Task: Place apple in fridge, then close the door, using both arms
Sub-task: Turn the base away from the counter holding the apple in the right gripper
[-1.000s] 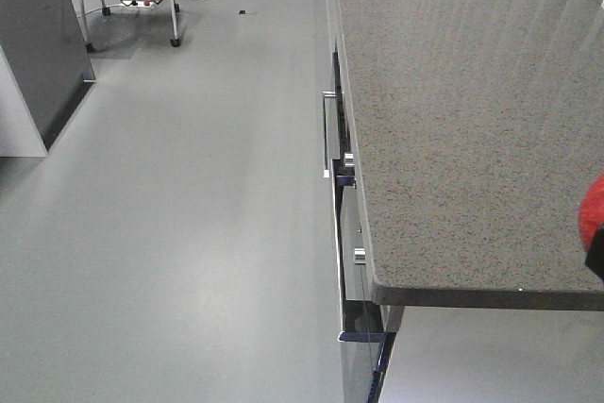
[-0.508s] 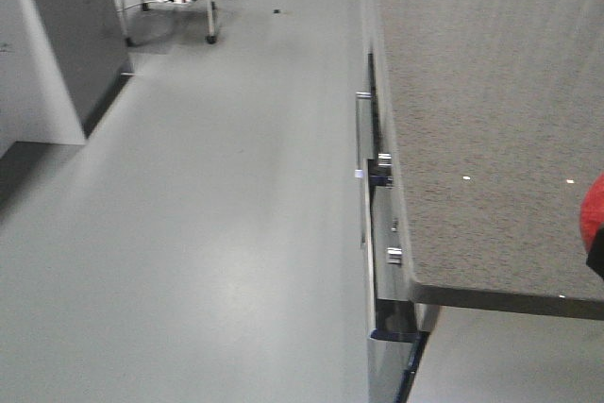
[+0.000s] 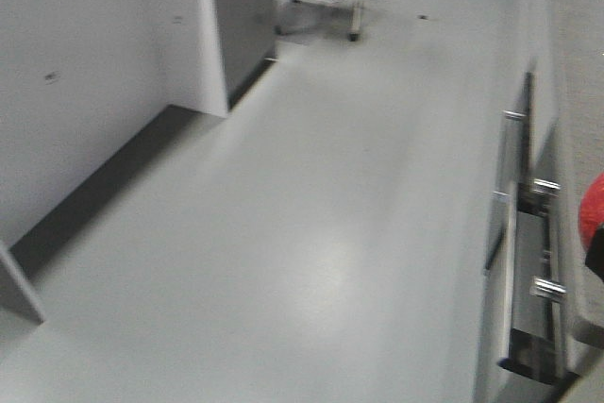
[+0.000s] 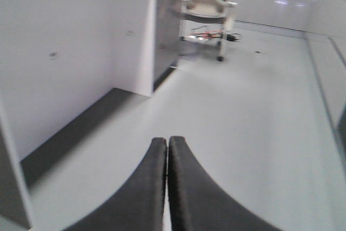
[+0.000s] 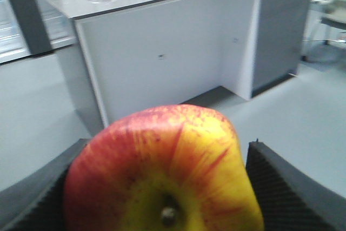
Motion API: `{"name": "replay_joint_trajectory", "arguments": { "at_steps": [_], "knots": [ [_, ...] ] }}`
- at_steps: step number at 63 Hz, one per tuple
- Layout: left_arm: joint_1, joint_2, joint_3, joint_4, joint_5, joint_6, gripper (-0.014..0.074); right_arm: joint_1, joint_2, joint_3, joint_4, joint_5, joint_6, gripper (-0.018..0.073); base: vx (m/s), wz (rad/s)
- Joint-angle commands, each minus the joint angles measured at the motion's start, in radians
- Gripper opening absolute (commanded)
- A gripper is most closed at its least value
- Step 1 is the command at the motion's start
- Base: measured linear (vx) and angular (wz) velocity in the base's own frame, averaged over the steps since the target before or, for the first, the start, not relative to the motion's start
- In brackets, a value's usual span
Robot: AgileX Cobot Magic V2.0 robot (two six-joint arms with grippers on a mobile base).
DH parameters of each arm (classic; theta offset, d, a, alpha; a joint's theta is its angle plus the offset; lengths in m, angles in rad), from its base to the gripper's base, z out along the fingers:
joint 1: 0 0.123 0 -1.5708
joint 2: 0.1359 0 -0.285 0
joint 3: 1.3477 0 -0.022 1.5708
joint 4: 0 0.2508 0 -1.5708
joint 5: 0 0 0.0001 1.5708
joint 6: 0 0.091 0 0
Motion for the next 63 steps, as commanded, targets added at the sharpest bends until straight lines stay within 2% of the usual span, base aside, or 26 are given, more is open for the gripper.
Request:
{"name": "replay_joint_trajectory", "arguments": {
  "at_steps": [1,63],
  "knots": [
    [0.001,-0.006,0.021,0.002,-0.075,-0.003,-0.0006,-0.006,0.010,-0.022,0.051,-0.063,-0.012,-0.0003,-0.06,0.70],
    [0.001,-0.006,0.021,0.002,-0.075,-0.003,-0.0006,-0.006,0.010,-0.022,0.051,-0.063,-0.012,-0.0003,-0.05,0.55]
  ]
}}
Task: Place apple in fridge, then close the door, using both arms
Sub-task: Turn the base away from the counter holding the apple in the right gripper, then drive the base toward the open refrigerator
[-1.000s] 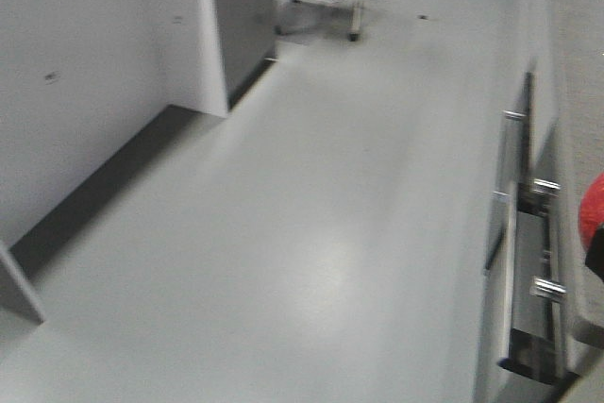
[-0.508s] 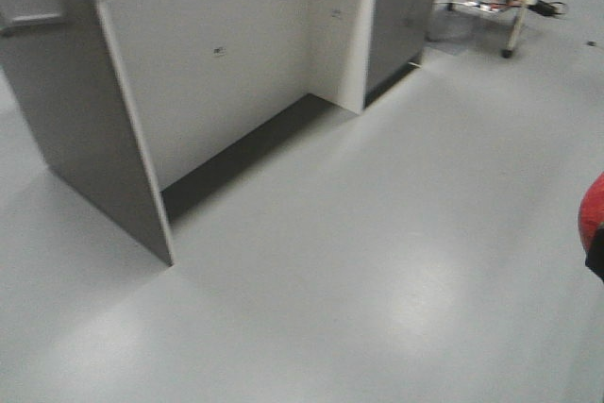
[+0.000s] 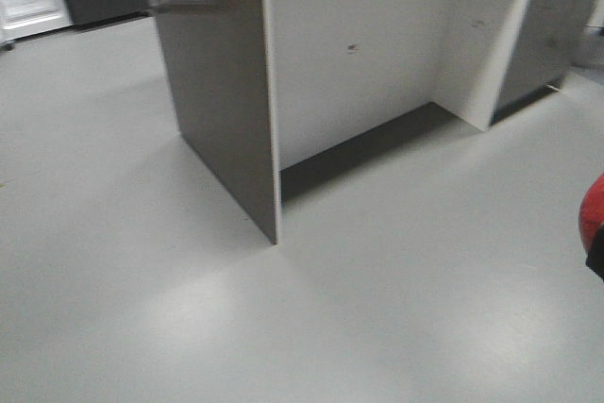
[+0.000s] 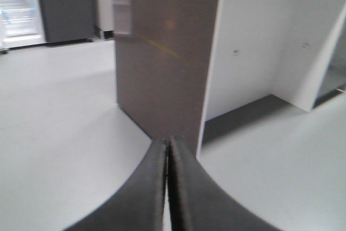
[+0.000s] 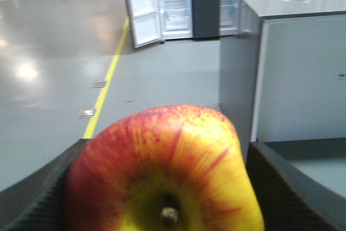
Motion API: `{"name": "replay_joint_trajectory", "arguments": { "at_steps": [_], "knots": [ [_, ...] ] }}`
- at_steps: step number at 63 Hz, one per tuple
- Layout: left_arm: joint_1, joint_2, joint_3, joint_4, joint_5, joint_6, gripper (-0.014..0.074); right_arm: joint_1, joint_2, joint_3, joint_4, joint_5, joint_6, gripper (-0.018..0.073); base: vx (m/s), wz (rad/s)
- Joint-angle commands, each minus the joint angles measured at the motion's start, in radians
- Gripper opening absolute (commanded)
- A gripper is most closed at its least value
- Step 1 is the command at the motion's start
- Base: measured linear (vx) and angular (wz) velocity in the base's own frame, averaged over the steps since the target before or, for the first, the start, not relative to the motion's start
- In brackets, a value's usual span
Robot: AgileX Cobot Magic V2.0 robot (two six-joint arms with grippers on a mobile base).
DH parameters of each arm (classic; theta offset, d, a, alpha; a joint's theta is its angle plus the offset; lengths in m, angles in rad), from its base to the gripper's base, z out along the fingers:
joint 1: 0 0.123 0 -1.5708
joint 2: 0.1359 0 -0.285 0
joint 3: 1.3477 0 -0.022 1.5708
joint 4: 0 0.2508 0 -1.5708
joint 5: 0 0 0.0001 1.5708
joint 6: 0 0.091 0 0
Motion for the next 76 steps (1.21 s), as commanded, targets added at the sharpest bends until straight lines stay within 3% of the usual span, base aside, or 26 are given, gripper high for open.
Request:
{"name": "replay_joint_trajectory", "arguments": {
  "at_steps": [1,39,76],
  "knots": [
    [0.001,-0.006,0.021,0.002,-0.075,-0.003,-0.0006,-0.006,0.010,-0.022,0.051,-0.063,-0.012,-0.0003,-0.04,0.52],
    [0.001,-0.006,0.021,0.002,-0.075,-0.003,-0.0006,-0.004,0.010,-0.022,0.051,-0.051,-0.012,-0.0003,-0.02,0.50],
    [0.001,-0.006,0.021,0.002,-0.075,-0.003,-0.0006,-0.004,0.010,-0.022,0.051,-0.043,-0.012,-0.0003,0.04,0.22]
  ]
}}
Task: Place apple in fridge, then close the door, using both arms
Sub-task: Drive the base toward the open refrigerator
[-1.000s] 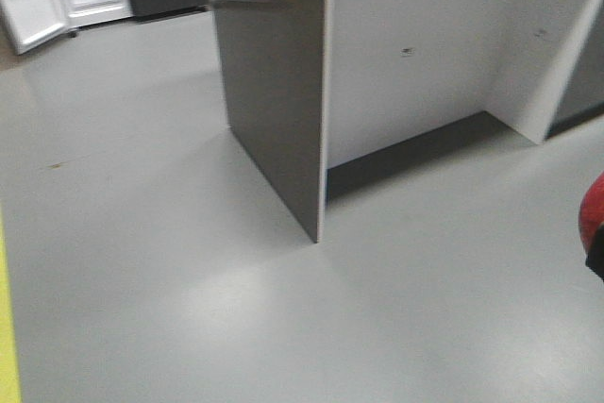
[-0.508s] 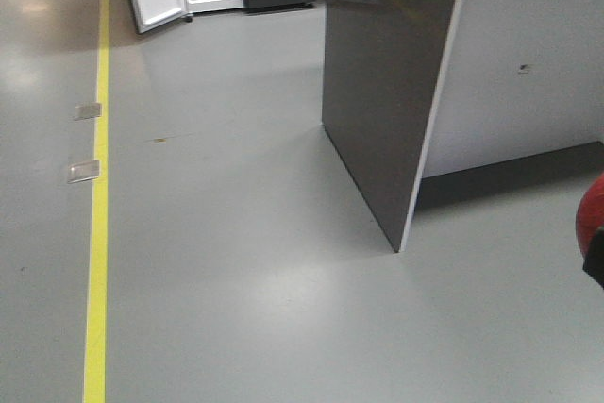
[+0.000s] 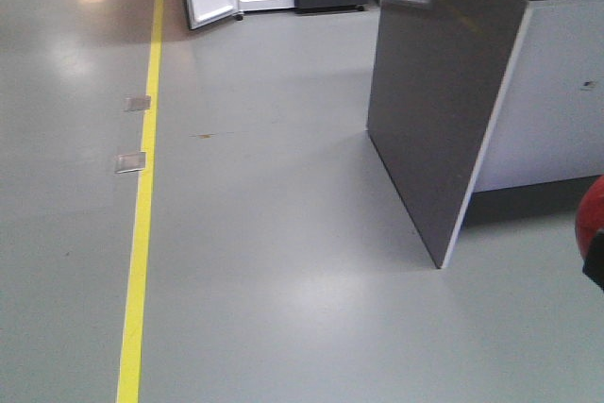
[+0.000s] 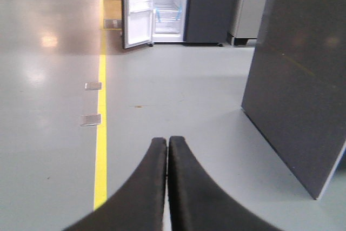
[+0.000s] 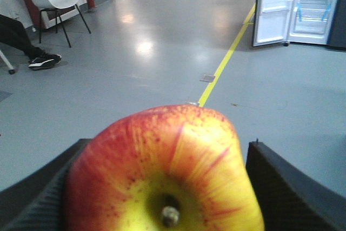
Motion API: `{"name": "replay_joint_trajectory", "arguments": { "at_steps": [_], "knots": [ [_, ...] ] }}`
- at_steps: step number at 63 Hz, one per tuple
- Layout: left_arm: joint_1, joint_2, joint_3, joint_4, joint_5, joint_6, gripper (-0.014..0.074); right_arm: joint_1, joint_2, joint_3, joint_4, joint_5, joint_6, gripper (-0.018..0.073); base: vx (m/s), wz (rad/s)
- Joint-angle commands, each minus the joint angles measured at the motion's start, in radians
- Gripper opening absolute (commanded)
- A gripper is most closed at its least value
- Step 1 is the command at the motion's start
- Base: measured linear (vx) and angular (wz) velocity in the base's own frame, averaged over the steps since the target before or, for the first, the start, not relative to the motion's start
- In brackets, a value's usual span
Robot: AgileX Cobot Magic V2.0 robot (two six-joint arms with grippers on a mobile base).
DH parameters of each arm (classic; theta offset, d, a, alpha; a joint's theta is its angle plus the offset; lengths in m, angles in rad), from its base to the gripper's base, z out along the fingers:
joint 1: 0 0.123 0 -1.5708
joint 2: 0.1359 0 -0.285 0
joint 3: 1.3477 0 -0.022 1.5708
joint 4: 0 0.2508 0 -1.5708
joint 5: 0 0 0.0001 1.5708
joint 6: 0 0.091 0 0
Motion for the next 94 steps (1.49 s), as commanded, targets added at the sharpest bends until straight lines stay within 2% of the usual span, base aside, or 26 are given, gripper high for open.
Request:
{"name": "replay_joint_trajectory", "arguments": {
  "at_steps": [1,52,94],
  "knots": [
    [0.001,-0.006,0.021,0.002,-0.075,-0.003,-0.0006,-0.004,0.010,-0.022,0.050,-0.056,-0.012,-0.0003,0.07,0.24],
    [0.001,-0.006,0.021,0.002,-0.075,-0.003,-0.0006,-0.004,0.010,-0.022,0.050,-0.054,-0.012,-0.0003,0.11,0.18],
    [0.001,-0.006,0.021,0.002,-0.075,-0.003,-0.0006,-0.004,0.010,-0.022,0.050,-0.054,-0.012,-0.0003,0.22,0.02]
  ]
}}
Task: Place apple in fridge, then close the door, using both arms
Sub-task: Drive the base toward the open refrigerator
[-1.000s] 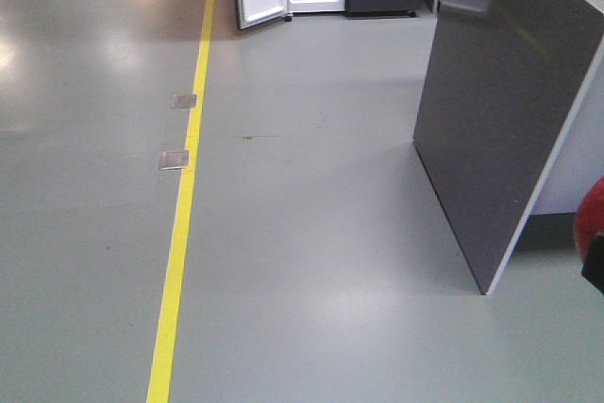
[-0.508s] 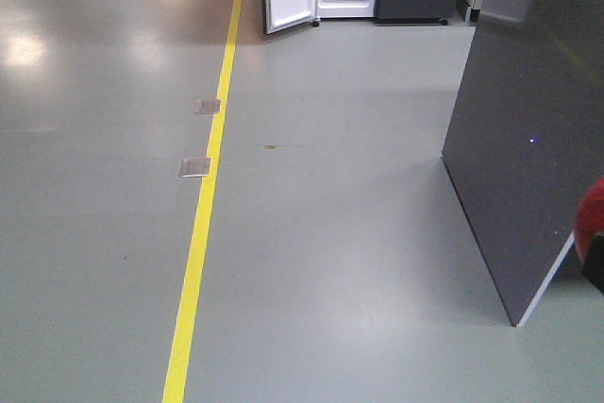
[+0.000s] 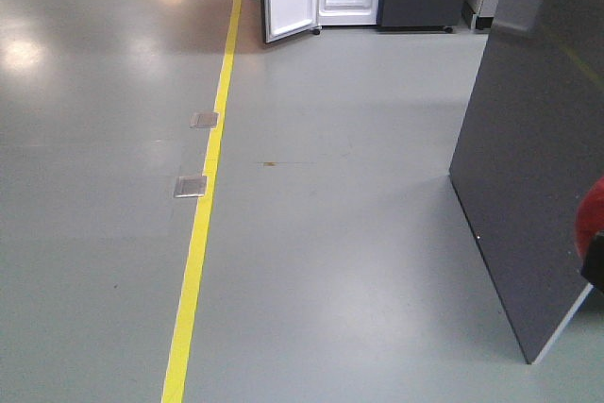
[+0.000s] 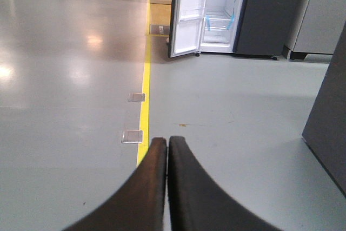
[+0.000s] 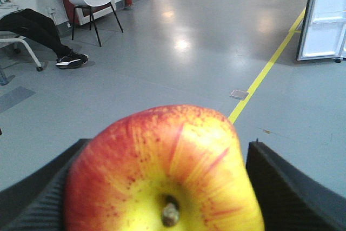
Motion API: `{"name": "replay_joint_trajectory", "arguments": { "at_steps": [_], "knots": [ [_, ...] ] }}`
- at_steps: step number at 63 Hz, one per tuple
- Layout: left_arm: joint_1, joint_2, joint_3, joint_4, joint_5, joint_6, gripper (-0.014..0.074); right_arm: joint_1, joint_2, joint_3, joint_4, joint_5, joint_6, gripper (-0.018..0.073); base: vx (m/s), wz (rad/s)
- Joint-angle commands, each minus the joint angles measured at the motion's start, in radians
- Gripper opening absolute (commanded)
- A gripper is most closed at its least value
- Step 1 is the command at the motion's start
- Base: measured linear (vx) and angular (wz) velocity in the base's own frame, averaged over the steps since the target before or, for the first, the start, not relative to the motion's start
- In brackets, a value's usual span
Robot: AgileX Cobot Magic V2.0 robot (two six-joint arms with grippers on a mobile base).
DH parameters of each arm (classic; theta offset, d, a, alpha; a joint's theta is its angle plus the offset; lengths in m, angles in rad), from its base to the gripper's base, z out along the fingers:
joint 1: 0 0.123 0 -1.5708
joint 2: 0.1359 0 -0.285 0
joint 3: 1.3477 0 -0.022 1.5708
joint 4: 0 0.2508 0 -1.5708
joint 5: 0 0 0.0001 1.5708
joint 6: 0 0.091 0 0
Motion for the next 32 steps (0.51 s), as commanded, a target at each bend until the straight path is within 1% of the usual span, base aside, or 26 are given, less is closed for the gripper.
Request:
{"name": "replay_joint_trajectory", "arguments": {
  "at_steps": [1,32],
  "knots": [
    [0.001,-0.006,0.021,0.002,-0.075,-0.003,-0.0006,-0.004,0.010,-0.022,0.051,-0.060,-0.012,-0.0003,0.25,0.00],
    [0.001,-0.006,0.021,0.002,-0.075,-0.003,-0.0006,-0.004,0.010,-0.022,0.051,-0.060,-0.012,-0.0003,0.27,0.02]
  ]
}}
